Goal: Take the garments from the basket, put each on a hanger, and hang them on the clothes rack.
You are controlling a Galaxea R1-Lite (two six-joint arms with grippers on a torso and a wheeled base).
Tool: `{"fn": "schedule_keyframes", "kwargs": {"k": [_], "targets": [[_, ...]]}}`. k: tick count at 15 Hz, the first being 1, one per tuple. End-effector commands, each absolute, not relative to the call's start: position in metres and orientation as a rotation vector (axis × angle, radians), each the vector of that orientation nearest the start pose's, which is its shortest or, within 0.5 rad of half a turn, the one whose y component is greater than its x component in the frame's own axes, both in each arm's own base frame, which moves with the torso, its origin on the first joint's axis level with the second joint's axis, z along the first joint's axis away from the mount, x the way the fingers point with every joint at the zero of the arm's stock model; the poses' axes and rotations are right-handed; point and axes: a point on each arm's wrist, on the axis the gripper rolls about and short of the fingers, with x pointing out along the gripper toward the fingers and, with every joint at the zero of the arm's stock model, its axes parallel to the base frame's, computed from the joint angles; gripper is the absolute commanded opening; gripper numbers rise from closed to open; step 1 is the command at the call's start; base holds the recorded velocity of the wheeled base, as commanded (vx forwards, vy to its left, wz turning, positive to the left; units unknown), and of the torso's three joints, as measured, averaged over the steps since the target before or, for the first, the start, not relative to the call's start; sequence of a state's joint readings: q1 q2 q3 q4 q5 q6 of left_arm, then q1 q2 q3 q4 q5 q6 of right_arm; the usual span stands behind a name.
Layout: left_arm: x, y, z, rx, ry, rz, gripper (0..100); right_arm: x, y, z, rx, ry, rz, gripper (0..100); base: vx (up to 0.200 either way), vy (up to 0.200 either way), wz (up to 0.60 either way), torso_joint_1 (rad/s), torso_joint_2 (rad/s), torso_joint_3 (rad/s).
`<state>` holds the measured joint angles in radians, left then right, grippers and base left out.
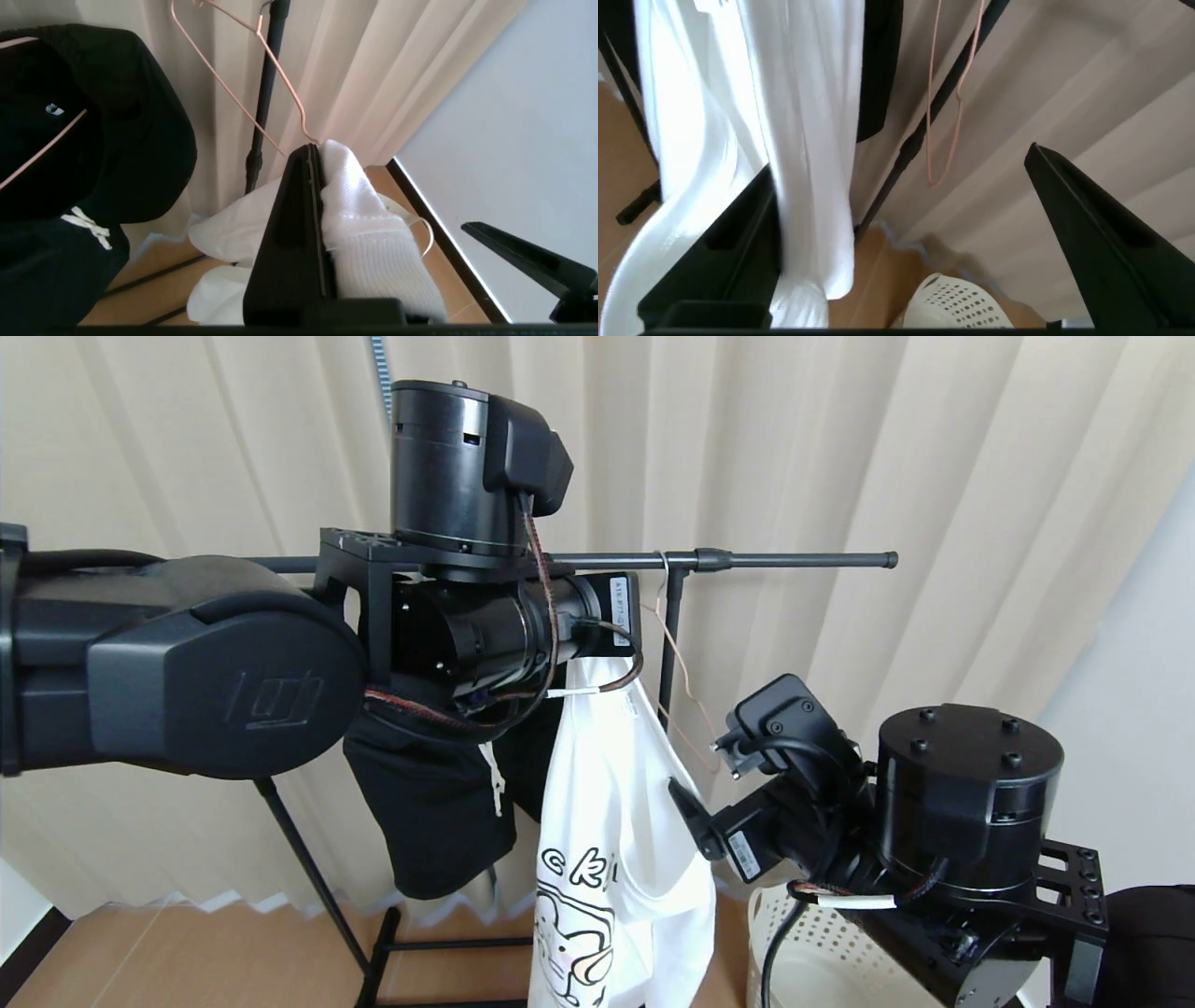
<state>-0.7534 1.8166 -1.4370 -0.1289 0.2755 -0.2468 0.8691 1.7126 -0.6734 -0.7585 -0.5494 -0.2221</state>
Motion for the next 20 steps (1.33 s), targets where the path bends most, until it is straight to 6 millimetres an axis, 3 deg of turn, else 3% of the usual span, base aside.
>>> {"fn": "schedule_keyframes", "kwargs": {"k": [1, 2, 3, 6, 9, 13, 17, 18, 20], "targets": [[0.267, -0.241, 0.272, -0.118, 0.275, -0.441, 0, 0.193, 0.211, 0.151, -0.445, 0.195, 0.348, 100, 0.000, 0.000, 0.00, 0.000, 0.00, 0.000], [0.267, -0.241, 0.270, -0.115, 0.280, -0.440, 0, 0.193, 0.210, 0.150, -0.456, 0.196, 0.350, 100, 0.000, 0.000, 0.00, 0.000, 0.00, 0.000], [0.267, -0.240, 0.269, -0.113, 0.284, -0.440, 0, 0.193, 0.210, 0.149, -0.459, 0.197, 0.348, 0, 0.000, 0.000, 0.00, 0.000, 0.00, 0.000], [0.266, -0.239, 0.270, -0.114, 0.284, -0.443, 0, 0.195, 0.211, 0.150, -0.456, 0.196, 0.347, 0, 0.000, 0.000, 0.00, 0.000, 0.00, 0.000], [0.261, -0.234, 0.263, -0.084, 0.311, -0.445, 0, 0.214, 0.190, 0.160, -0.423, 0.187, 0.246, 0, 0.000, 0.000, 0.00, 0.000, 0.00, 0.000], [0.258, -0.228, 0.227, 0.001, 0.416, -0.432, 0, 0.223, 0.158, 0.187, -0.383, 0.124, 0.170, 0, 0.000, 0.000, 0.00, 0.000, 0.00, 0.000], [0.257, -0.241, 0.185, 0.075, 0.528, -0.443, 0, 0.220, 0.148, 0.195, -0.393, 0.112, 0.158, 0, 0.000, 0.000, 0.00, 0.000, 0.00, 0.000], [0.255, -0.244, 0.179, 0.087, 0.543, -0.450, 100, 0.218, 0.146, 0.196, -0.395, 0.115, 0.157, 0, 0.000, 0.000, 0.00, 0.000, 0.00, 0.000], [0.253, -0.247, 0.179, 0.089, 0.544, -0.462, 100, 0.216, 0.139, 0.200, -0.400, 0.125, 0.143, 0, 0.000, 0.000, 0.00, 0.000, 0.00, 0.000]]}}
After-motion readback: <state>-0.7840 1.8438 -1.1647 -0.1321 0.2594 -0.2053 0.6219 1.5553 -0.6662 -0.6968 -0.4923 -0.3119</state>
